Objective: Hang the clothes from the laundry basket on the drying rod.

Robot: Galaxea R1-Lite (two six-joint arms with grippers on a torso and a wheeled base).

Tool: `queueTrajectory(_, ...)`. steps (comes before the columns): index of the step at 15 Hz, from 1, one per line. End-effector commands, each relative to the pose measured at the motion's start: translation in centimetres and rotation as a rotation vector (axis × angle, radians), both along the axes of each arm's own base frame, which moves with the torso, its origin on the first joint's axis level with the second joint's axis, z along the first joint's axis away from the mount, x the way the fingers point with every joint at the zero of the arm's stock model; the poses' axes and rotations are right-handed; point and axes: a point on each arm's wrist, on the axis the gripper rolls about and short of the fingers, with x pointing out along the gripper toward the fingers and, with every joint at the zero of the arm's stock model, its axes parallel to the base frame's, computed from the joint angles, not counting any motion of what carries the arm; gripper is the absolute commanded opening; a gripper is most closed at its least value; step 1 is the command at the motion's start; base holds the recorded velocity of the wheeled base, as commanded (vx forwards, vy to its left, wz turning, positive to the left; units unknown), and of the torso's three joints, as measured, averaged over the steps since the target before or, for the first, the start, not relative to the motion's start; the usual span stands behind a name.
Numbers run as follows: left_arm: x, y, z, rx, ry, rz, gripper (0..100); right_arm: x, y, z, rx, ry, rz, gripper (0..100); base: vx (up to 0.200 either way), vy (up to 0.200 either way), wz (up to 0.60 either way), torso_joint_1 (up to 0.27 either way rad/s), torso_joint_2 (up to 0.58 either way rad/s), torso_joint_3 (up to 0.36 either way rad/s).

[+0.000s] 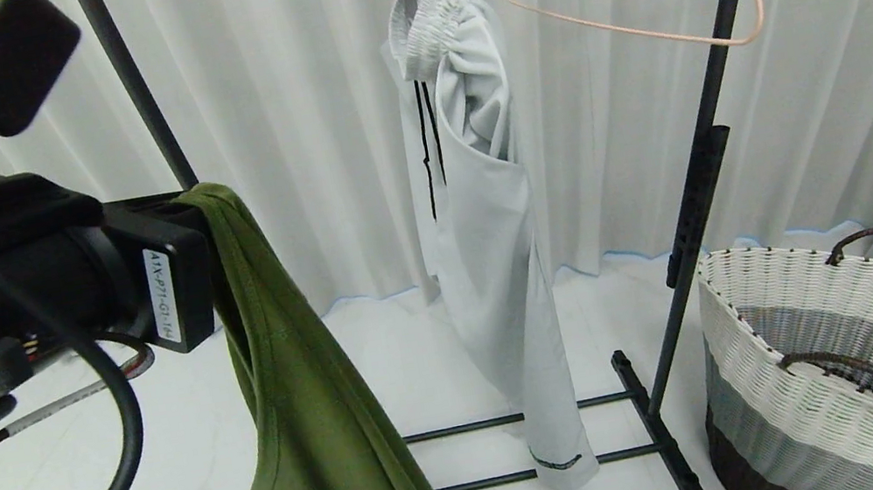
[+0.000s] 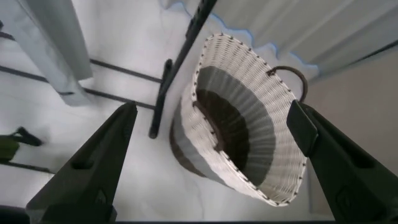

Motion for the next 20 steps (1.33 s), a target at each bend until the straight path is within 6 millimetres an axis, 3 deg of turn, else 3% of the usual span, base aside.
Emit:
queueTrajectory(1,-0.3,1.1,-0.2,0.031,-0.015,0.023,0,0.1,0.1,0.2,0.022,-0.014,0.014,100,0.000,0.000,0.00,0.193,-0.50,-0.305)
queueTrajectory(7,-1.7,3.3,-0.4,0.052,-0.046,0.063,0,0.7,0.5,0.6,0.060,-0.052,0.049,100,0.000,0.000,0.00,0.182,-0.49,-0.291)
queueTrajectory(12,-2.1,3.6,-0.2,0.037,-0.058,0.041,0,2.3,1.4,0.9,0.079,-0.090,0.055,100,0.000,0.000,0.00,0.196,-0.48,-0.284)
queueTrajectory(20,-2.3,3.8,-0.2,0.037,-0.060,0.044,0,3.0,1.7,1.2,0.091,-0.120,0.054,100,0.000,0.000,0.00,0.170,-0.39,-0.218)
